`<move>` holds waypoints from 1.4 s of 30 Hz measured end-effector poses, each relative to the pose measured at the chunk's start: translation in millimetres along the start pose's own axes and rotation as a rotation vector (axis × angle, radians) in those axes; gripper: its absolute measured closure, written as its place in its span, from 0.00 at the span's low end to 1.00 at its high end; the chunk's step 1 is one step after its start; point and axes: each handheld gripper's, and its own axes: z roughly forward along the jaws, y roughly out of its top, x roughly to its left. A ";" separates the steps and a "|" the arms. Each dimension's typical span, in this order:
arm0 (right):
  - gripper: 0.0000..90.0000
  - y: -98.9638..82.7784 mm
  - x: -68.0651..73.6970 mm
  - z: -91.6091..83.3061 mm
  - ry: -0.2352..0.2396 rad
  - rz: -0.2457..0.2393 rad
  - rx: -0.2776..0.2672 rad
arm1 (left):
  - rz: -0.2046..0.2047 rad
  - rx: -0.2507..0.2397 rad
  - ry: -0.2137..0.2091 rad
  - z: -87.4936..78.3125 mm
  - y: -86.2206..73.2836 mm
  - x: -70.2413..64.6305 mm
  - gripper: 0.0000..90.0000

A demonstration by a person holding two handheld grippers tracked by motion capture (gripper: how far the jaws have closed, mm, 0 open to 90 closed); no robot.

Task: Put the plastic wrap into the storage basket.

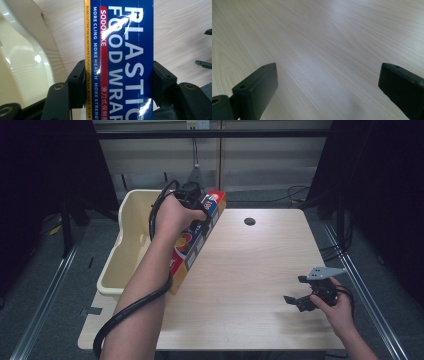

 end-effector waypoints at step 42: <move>0.03 -0.1 1.6 1.4 -0.002 -0.009 0.005 | -0.245 -0.070 0.073 -53.5 -32.9 69.4 0.45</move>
